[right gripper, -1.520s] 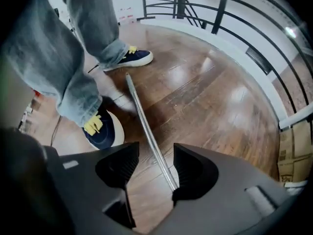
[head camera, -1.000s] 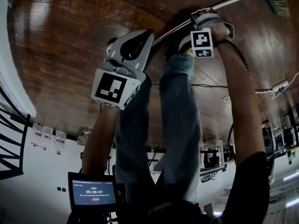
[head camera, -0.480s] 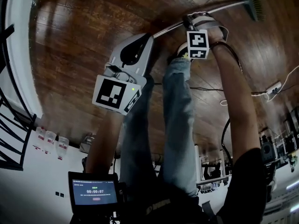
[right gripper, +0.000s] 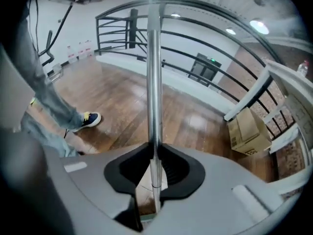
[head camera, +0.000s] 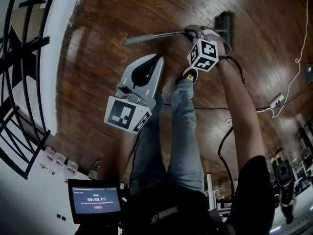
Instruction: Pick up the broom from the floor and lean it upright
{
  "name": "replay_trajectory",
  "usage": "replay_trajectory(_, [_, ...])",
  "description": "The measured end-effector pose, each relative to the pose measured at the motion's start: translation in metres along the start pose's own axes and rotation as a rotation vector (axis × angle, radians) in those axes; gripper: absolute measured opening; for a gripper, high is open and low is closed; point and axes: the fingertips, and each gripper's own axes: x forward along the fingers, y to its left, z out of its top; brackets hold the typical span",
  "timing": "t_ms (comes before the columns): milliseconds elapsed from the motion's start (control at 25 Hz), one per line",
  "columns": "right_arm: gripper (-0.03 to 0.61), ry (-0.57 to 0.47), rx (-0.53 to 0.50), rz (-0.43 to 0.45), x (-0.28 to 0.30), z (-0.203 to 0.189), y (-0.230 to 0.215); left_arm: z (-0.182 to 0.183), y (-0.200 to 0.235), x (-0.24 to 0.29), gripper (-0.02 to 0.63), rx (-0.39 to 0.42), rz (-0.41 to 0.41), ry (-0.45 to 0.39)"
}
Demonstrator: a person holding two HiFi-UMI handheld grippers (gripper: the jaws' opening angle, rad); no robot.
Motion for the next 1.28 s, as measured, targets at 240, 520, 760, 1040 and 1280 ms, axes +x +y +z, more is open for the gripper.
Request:
replay_trajectory(240, [0.078, -0.164, 0.285, -0.171, -0.096, 0.007, -0.054, 0.049, -0.048, 0.007, 0.017, 0.06, -0.036, -0.008])
replay_trajectory(520, [0.078, -0.305, 0.598, -0.302, -0.146, -0.017, -0.091, 0.076, -0.06, 0.041, 0.017, 0.107, -0.03, -0.009])
replay_trajectory(760, [0.08, -0.433, 0.748, -0.358, -0.204, -0.019, -0.124, 0.128, -0.102, 0.078, 0.11, 0.193, -0.073, -0.067])
replay_trajectory(1040, [0.08, -0.517, 0.708, -0.412, -0.261, 0.011, -0.157, 0.165, -0.143, 0.134, 0.249, 0.29, -0.183, -0.119])
replay_trajectory(1280, [0.08, -0.484, 0.788, -0.486, -0.256, 0.035, -0.221, 0.225, -0.094, 0.189, 0.095, 0.313, -0.197, -0.182])
